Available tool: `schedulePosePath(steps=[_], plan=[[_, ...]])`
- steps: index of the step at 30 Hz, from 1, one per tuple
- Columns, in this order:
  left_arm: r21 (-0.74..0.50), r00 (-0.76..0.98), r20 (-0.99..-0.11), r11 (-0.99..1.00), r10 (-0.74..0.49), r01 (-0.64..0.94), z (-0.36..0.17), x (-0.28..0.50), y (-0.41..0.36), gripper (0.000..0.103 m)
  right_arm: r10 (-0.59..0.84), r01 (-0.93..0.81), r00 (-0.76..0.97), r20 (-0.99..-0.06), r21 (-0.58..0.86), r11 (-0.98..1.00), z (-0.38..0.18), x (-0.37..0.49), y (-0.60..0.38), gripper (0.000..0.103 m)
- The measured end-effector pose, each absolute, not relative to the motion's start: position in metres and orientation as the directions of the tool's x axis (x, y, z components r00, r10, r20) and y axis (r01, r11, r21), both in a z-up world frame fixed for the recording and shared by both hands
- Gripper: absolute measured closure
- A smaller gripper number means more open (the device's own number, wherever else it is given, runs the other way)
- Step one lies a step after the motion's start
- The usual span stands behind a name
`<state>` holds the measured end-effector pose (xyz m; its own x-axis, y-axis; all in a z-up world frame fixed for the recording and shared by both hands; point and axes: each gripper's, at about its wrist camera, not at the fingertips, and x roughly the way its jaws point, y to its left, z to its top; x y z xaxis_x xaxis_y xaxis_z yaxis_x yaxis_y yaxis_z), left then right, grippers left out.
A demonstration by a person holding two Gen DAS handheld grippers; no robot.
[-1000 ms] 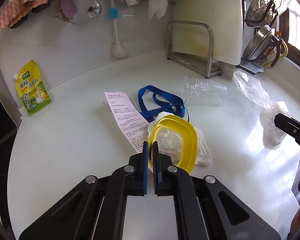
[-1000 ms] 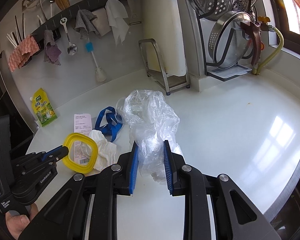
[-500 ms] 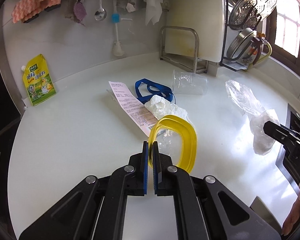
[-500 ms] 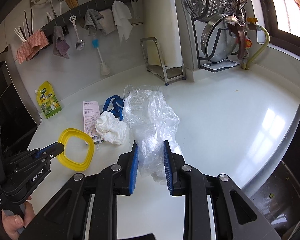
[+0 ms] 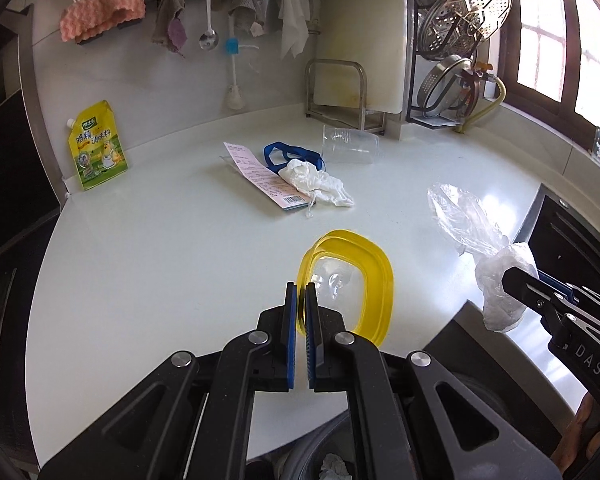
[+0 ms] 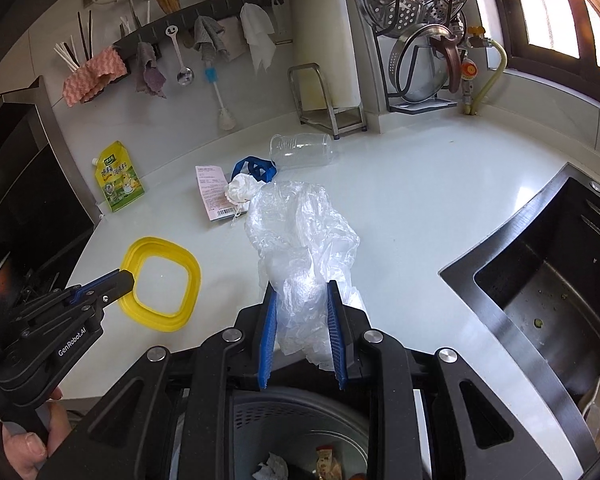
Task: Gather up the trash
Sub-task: 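Carry the yellow lid and plastic bag over the bin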
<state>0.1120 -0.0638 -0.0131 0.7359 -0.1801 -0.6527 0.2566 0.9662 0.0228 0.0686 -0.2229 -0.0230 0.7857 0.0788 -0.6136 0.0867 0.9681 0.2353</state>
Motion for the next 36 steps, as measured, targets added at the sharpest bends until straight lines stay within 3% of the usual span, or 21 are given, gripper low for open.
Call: schedulePosePath(steps=[21, 36], plan=[[-0.002, 0.7, -0.685, 0.961, -0.202, 0.276, -0.047, -0.004, -0.041, 0.098, 0.096, 0.069, 0.752, -0.652, 0.224, 0.972, -0.057, -0.065, -0.185, 0.08], [0.008, 0.625, -0.749, 0.941, -0.219, 0.339, -0.089, -0.022, -0.069, 0.098, 0.116, 0.101, 0.692, -0.712, 0.254, 0.962, -0.097, -0.083, -0.192, 0.08]])
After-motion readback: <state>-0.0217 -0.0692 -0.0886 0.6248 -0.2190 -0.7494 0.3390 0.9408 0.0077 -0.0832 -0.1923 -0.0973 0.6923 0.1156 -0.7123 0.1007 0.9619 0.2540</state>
